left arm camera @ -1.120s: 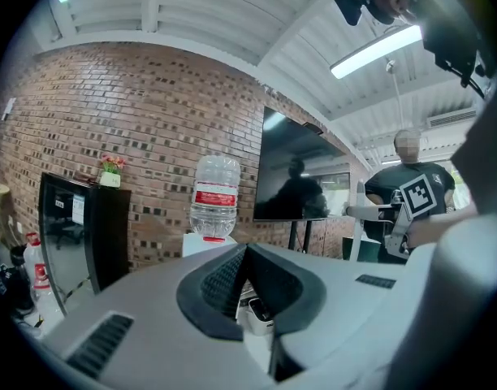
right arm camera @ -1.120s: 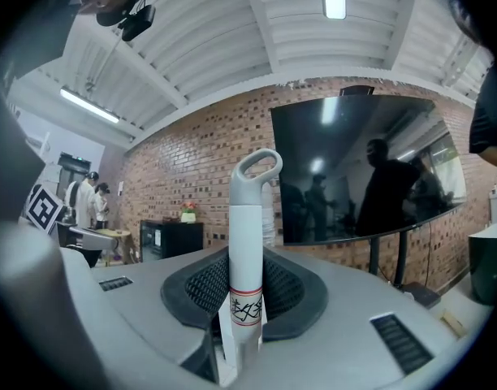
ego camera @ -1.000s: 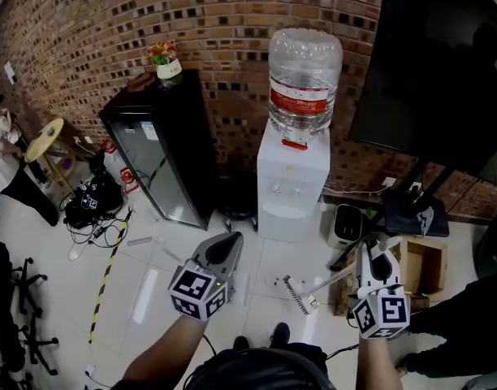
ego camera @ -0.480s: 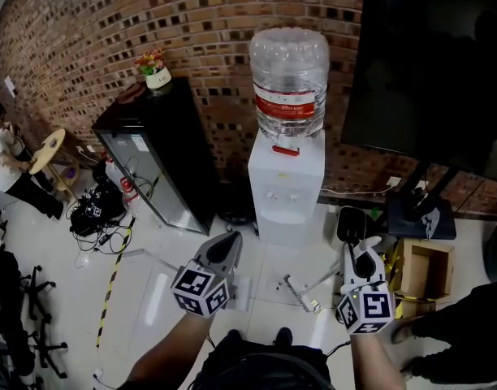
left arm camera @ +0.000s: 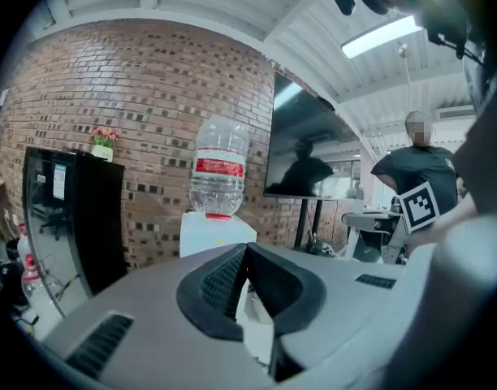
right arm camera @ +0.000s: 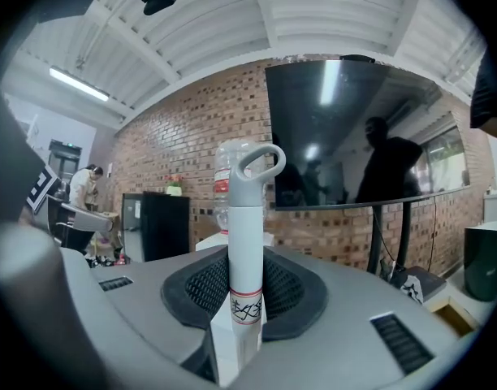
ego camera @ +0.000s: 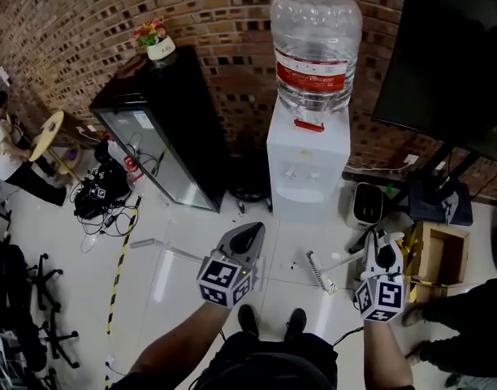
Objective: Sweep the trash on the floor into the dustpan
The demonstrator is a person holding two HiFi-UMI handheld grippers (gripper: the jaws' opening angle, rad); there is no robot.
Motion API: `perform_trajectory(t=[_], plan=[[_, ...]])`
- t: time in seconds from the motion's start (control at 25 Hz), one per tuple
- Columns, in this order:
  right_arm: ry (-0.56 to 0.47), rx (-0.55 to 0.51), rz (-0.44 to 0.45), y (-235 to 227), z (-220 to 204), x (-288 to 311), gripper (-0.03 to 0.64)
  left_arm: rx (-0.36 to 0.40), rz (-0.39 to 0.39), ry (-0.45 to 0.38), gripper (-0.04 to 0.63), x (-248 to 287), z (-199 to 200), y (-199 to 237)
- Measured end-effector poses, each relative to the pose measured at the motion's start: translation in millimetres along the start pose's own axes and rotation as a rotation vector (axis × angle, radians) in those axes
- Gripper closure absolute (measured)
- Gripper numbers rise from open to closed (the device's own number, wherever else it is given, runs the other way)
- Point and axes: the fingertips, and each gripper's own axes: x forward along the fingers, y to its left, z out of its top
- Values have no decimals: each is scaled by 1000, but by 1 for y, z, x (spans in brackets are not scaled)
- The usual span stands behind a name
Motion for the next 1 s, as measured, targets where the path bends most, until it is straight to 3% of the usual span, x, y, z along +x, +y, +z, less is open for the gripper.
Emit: perform_trajectory(t=[0.28,0.52,0.72,1.0], plan=[[67,-1,-62,7,-47,30,518,-14,-55,60,589,22,-36,22],[99,27,-121,11,-86,47,518,-2,-26,100,588,36,-67,52],[132,41,-162,21,-122,61,520,-2,-48,121,588,44,-83,71],[159,26,-153,50,-145,71,520,-7,-80,127,588,39,-92,85]])
